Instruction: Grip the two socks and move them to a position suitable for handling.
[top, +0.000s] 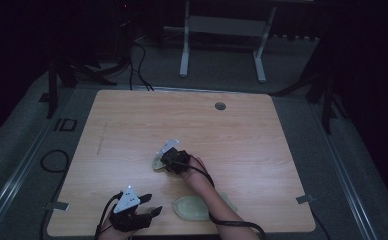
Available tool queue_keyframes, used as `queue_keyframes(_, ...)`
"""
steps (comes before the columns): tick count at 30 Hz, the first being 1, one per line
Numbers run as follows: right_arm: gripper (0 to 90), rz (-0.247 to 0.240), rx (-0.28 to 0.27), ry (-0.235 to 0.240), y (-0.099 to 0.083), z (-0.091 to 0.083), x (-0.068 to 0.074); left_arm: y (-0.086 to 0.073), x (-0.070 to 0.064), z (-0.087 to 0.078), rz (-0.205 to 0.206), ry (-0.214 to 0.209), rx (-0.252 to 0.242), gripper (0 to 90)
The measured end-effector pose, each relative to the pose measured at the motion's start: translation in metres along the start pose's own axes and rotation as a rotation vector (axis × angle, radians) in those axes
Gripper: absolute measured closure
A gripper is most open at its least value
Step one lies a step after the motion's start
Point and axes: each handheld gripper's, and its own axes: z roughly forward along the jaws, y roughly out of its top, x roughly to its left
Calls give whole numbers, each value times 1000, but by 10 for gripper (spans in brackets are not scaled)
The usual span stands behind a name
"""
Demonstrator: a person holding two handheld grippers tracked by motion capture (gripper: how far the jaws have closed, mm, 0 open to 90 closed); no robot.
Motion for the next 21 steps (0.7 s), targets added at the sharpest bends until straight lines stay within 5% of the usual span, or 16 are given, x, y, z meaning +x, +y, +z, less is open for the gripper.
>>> queue_keyframes(2,806,1,-3,0,0,-3,-1,1,0,0,2,2,-2,416)
queue_keyframes(11,806,48,-72,-16,-14,-68,-29,2,-2,-1,-3,5,-11,416)
queue_keyframes(21,805,108,-122,-45,-52,-118,-43,2,-6,3,-3,4,-3,416)
